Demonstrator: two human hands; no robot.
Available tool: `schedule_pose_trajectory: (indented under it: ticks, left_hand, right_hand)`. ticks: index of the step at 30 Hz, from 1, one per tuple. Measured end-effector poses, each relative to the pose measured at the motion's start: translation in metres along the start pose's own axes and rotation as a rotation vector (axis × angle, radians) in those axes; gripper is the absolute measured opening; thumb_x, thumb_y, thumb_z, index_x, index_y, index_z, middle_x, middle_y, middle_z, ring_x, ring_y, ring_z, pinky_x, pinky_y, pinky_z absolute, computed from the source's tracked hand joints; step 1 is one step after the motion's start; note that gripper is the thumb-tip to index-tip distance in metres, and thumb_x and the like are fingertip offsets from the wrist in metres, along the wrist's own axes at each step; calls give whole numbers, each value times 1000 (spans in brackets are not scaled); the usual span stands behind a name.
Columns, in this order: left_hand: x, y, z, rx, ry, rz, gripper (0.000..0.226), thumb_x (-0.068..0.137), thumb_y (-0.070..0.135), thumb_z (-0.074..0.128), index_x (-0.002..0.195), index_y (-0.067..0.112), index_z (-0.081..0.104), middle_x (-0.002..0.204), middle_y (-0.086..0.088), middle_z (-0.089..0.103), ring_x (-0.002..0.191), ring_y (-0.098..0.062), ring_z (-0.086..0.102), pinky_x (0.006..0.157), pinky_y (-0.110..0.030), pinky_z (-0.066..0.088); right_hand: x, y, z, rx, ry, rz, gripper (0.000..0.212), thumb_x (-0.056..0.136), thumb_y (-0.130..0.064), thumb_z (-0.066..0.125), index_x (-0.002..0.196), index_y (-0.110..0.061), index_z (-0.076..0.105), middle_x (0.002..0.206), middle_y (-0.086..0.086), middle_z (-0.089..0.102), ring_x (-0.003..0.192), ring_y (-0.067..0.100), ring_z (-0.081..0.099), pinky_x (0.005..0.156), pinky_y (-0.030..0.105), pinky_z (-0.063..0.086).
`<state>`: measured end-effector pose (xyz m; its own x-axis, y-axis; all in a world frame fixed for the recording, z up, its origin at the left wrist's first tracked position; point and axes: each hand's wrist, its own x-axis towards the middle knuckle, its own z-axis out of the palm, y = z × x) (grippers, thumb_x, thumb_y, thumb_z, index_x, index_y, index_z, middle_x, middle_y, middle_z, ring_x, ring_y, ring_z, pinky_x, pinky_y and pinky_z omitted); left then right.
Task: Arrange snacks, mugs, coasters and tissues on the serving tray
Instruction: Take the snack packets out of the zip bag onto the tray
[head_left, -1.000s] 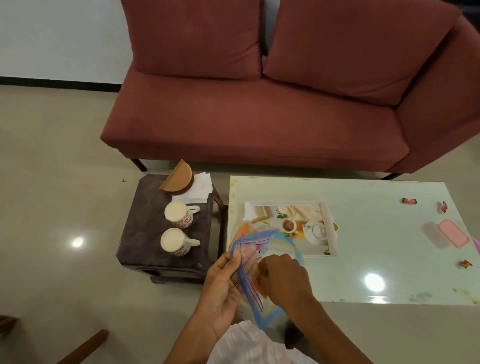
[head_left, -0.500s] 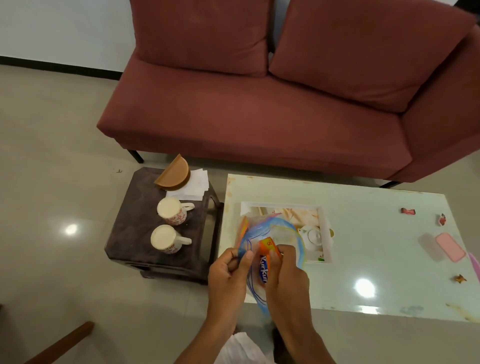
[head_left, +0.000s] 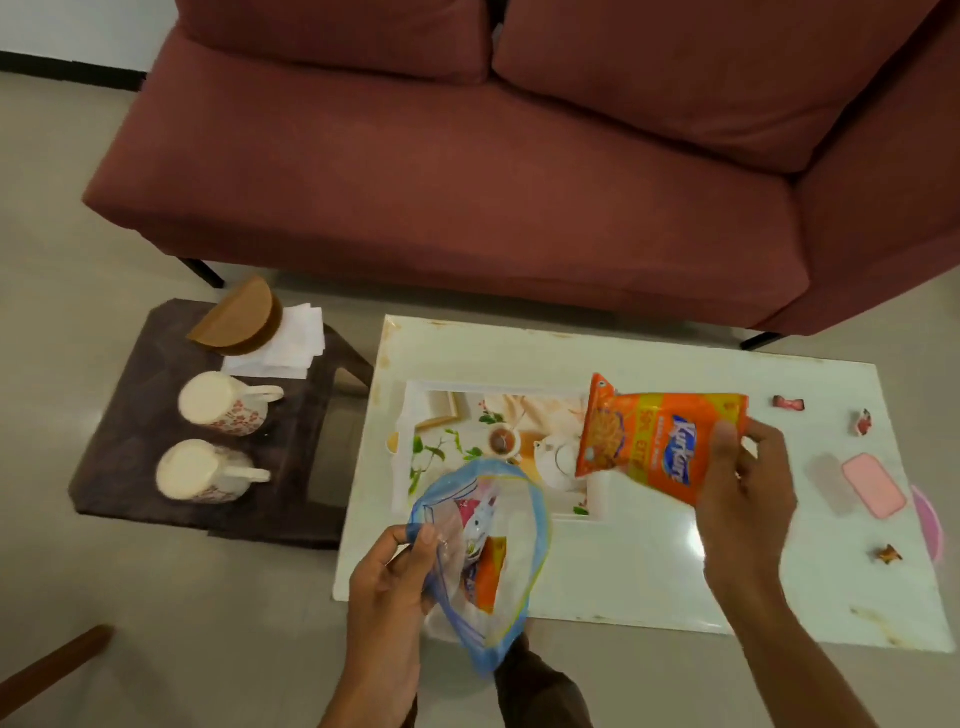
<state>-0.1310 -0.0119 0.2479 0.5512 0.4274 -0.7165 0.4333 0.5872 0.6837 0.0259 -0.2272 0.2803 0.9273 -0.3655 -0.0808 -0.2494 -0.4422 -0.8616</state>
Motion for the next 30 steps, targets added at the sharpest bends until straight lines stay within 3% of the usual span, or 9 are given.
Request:
schedule_pose_trajectory:
  ticks: [2, 6, 11, 16, 21, 23, 26, 28, 30]
  left_hand:
    - [5, -16, 2, -15, 20, -2, 25, 85, 26, 65, 102, 10, 74, 108, -17, 77, 98, -30, 75, 70, -38, 63]
    - [15, -40, 1, -67, 69, 14, 20, 78, 22, 65, 92, 17, 78, 99, -16, 80, 88, -23, 78, 59, -29, 61]
    - [30, -57, 1, -108, 125, 31, 21, 74, 20, 63, 84, 16, 81, 91, -12, 81, 77, -19, 79, 58, -29, 62]
    - [36, -60, 8, -118, 124, 28, 23, 74, 20, 61, 76, 20, 83, 84, -6, 82, 71, -17, 79, 53, -25, 60]
    - [33, -54, 6, -149, 161, 2, 23, 78, 23, 64, 88, 18, 83, 99, -8, 81, 87, -18, 78, 61, -25, 61]
    - [29, -46, 4, -142, 156, -2, 23, 79, 25, 63, 90, 20, 83, 101, -7, 81, 88, -17, 78, 62, -24, 61]
    - [20, -32, 3, -150, 155, -17, 23, 83, 22, 61, 95, 14, 79, 105, -13, 79, 90, -21, 78, 63, -26, 61]
    - [10, -21, 3, -149, 128, -10, 24, 85, 21, 61, 100, 10, 76, 106, -16, 78, 92, -23, 78, 63, -27, 61]
    - [-1, -11, 4, -133, 102, 14, 23, 89, 20, 60, 100, 9, 76, 107, -17, 78, 93, -24, 77, 64, -27, 61]
  right_hand:
    - [43, 44, 24, -26, -37, 42, 34, 95, -51, 46, 110, -20, 52, 102, -3, 64, 79, 2, 65, 60, 15, 52]
    - [105, 125, 89, -138, -119, 114, 37, 96, -45, 46, 113, -13, 53, 102, 5, 63, 91, 24, 67, 76, 39, 59]
    - [140, 188, 150, -270, -259, 107, 31, 97, -37, 45, 114, -13, 55, 105, 15, 68, 91, 30, 66, 73, 38, 58]
    - [154, 212, 171, -367, -248, 124, 34, 98, -38, 44, 116, -12, 57, 108, 17, 68, 96, 34, 65, 76, 39, 53]
    - [147, 188, 148, -459, -241, -46, 38, 98, -32, 49, 124, -6, 55, 127, 13, 60, 116, 31, 57, 92, 33, 44]
    - [117, 153, 126, -406, -236, -186, 31, 96, -30, 53, 117, -8, 59, 121, 12, 62, 113, 27, 56, 97, 34, 41]
    - [37, 87, 86, -221, -362, -349, 11, 91, -29, 61, 91, -19, 67, 86, -4, 70, 78, 11, 65, 74, 24, 51]
    - [-23, 46, 65, -173, -557, -365, 15, 89, -37, 61, 82, -27, 68, 72, -12, 70, 66, 4, 67, 62, 12, 49]
    - [-69, 21, 63, -256, -740, -293, 23, 88, -43, 58, 80, -25, 69, 69, -12, 71, 64, 2, 67, 62, 15, 52]
